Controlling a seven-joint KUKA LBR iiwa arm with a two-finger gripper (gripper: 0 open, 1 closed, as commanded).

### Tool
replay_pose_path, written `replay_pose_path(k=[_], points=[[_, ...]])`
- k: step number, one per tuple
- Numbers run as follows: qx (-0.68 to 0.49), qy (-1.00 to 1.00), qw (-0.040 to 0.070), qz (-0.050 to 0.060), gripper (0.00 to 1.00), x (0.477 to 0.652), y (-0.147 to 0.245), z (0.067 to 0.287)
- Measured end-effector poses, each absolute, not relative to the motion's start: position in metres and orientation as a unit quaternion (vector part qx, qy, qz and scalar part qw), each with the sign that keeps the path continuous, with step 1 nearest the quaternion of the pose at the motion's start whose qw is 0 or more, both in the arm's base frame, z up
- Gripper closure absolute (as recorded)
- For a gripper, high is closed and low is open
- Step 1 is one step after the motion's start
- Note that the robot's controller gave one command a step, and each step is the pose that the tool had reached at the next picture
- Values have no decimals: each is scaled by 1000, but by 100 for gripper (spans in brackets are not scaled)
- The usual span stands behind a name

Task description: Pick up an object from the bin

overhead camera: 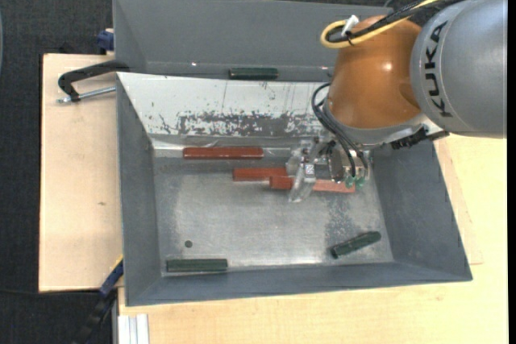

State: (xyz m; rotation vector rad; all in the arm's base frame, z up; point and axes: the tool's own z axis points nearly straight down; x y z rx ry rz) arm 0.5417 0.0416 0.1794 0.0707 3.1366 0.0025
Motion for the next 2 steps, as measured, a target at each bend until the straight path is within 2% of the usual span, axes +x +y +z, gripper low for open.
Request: replay_pose_path(k=[1,2], points=[[22,1000,2,1,100,542,42,179],[24,1000,2,1,100,546,60,265]])
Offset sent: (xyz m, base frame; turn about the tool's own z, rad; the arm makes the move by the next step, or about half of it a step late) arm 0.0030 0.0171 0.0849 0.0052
